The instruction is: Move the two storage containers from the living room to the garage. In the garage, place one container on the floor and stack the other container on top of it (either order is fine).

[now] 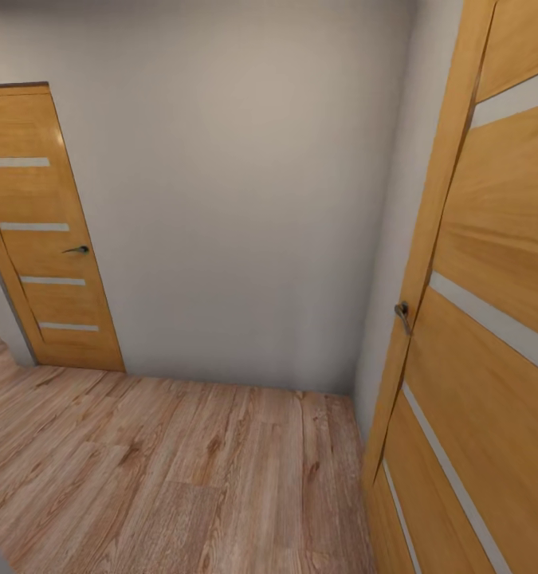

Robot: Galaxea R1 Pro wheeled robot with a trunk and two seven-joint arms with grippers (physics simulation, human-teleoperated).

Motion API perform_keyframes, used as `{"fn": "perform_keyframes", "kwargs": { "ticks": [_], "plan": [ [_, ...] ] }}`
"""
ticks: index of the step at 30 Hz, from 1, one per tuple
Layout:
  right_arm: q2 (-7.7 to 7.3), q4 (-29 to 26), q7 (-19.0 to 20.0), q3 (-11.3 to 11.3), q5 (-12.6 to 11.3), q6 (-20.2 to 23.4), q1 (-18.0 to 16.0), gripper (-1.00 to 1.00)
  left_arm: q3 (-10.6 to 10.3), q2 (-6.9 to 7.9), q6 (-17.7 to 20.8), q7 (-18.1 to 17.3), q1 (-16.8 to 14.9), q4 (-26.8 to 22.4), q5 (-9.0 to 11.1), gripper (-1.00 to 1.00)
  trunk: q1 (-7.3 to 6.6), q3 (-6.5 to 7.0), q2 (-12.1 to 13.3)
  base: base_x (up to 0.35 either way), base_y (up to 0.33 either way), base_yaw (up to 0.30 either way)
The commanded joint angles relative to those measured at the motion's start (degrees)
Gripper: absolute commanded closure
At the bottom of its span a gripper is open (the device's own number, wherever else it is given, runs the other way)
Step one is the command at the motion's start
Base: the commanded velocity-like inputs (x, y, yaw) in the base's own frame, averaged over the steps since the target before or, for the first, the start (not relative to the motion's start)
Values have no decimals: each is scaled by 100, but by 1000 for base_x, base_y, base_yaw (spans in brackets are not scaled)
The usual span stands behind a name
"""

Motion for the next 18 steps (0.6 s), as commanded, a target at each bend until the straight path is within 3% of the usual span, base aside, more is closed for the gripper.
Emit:
{"fn": "perform_keyframes", "kwargs": {
  "ticks": [1,18],
  "plan": [
    [2,18,-15,45,-20,-32,-8,-100,43,-1,-18,-15,-4,7,11,-100,0,-7,-5,0,0,0],
    [3,18,-15,47,-20,-36,-8,-100,43,-1,-19,-10,-4,7,11,-100,0,-7,-5,21,0,0]
  ]
}}
